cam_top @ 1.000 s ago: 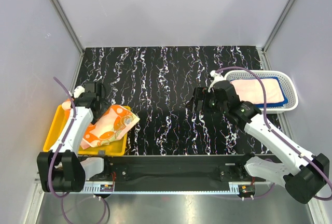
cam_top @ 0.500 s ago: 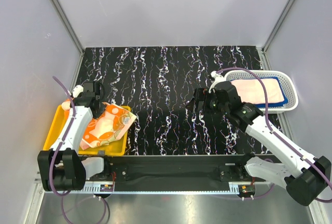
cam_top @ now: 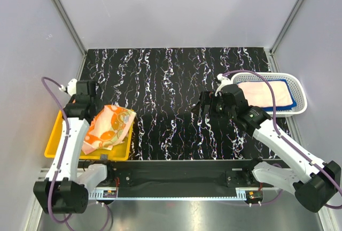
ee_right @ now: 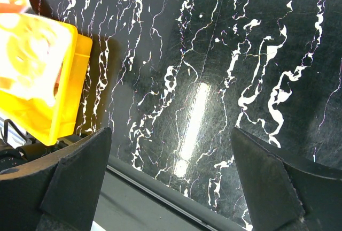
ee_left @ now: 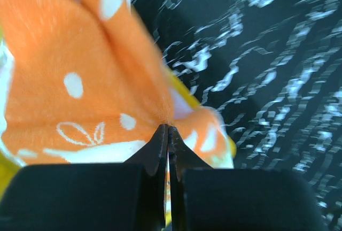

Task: Fold and stack the towels
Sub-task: Grab crumpled towel, then move the towel to the center of the board

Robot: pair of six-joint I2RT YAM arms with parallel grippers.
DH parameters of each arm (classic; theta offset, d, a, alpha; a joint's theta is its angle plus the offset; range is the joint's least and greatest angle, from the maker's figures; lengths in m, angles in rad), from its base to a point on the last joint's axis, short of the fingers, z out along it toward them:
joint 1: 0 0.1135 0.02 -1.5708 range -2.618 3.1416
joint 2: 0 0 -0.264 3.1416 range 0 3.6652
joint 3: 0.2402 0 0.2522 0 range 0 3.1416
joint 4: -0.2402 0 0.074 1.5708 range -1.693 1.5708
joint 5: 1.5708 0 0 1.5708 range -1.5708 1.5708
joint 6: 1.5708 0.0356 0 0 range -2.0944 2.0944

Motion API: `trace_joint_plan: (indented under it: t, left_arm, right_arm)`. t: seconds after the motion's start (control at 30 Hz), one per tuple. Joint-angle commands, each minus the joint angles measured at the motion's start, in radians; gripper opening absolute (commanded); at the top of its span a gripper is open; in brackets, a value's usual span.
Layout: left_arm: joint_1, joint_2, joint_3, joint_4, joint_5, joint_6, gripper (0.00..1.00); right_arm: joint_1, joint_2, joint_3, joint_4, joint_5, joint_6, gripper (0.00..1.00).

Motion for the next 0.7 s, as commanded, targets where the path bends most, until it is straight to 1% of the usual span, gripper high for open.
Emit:
trace_joint_plan:
  t: [0.0, 0.17, 0.2, 0.23, 0.3, 0.33, 0.4, 0.43, 0.47, 0.53, 0.63, 0.67]
  left_arm:
    - [-0.047, -0.063, 0.148, -0.021, -0.012, 0.054, 0.00]
    - [-0.160, -0.086, 0.295, -0.090, -0.080, 0.063, 0.00]
    - [-0.179, -0.089, 0.345, -0.096, -0.087, 0.065, 0.00]
    - [-0.194, -0.092, 0.368, -0.098, -0.093, 0.069, 0.00]
    - [-0.277, -0.082, 0.434, -0.090, -0.086, 0.074, 0.00]
    - [-0.277, -0.074, 0.453, -0.085, -0.080, 0.077, 0.00]
    - [-0.357, -0.051, 0.493, -0.072, -0.069, 0.088, 0.00]
    - [-0.387, -0.020, 0.535, -0.064, -0.071, 0.091, 0.00]
    - [-0.453, 0.000, 0.554, -0.061, -0.078, 0.095, 0.00]
    - [-0.524, 0.053, 0.606, -0.047, -0.104, 0.105, 0.00]
    - [-0.682, 0.124, 0.649, -0.024, -0.115, 0.112, 0.00]
    - [-0.713, 0.144, 0.656, -0.015, -0.113, 0.115, 0.00]
  right_arm:
    - [0.006, -0.011, 0.026, 0.035, -0.002, -0.009, 1.00]
    - [0.004, 0.001, 0.049, 0.029, 0.012, -0.008, 1.00]
    - [0.006, 0.004, 0.058, 0.029, 0.012, -0.005, 1.00]
    - [0.006, 0.007, 0.063, 0.028, 0.015, -0.005, 1.00]
    - [0.006, 0.015, 0.075, 0.026, 0.033, -0.002, 1.00]
    - [0.006, 0.015, 0.081, 0.023, 0.047, 0.000, 1.00]
    - [0.004, 0.015, 0.098, 0.015, 0.067, 0.003, 1.00]
    - [0.006, 0.015, 0.106, 0.008, 0.102, 0.004, 1.00]
    - [0.006, 0.012, 0.113, 0.005, 0.136, 0.004, 1.00]
    - [0.004, 0.007, 0.143, -0.020, 0.193, 0.012, 1.00]
    - [0.004, -0.004, 0.184, -0.055, 0.259, 0.012, 1.00]
    - [0.004, -0.008, 0.201, -0.064, 0.279, 0.014, 1.00]
